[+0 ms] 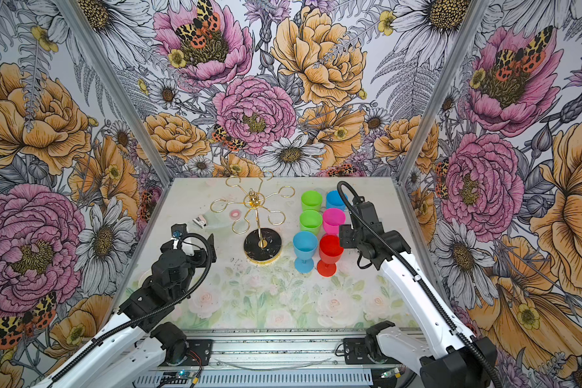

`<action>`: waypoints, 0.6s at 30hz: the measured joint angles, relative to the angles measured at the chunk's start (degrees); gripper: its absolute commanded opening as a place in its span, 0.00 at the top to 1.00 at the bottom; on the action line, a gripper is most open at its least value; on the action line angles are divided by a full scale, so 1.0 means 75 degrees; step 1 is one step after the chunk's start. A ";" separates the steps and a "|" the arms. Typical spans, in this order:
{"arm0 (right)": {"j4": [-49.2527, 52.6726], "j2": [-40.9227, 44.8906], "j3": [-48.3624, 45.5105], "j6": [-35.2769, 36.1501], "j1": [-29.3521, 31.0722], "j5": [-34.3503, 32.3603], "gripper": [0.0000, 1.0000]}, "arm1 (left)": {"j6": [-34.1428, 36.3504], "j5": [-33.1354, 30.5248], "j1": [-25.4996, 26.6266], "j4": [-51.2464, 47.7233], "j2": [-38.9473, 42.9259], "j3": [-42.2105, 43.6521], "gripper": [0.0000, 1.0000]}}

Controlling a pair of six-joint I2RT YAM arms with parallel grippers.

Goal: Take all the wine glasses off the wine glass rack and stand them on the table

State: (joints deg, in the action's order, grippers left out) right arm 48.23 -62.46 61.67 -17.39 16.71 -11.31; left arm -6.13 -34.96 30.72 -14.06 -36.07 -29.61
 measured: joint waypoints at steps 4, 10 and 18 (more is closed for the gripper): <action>-0.0408 0.0128 -0.0111 -0.0038 -0.0463 -0.0152 0.14 | -0.0026 0.0446 -0.0810 0.0498 -0.0382 0.0306 0.01; -0.1731 0.0437 -0.1160 -0.0169 -0.1396 -0.0323 0.07 | -0.0125 0.1352 -0.2043 0.1463 -0.0991 0.0772 0.01; -0.4395 -0.0256 -0.2841 -0.0274 -0.2127 -0.0533 0.01 | -0.0105 0.2378 -0.3182 0.2964 -0.2451 0.0909 0.01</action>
State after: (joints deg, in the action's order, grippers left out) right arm 15.27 -64.38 40.36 -19.44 0.75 -15.31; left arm -6.92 -17.12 6.85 8.16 -54.46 -22.79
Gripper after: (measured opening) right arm 0.979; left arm 0.987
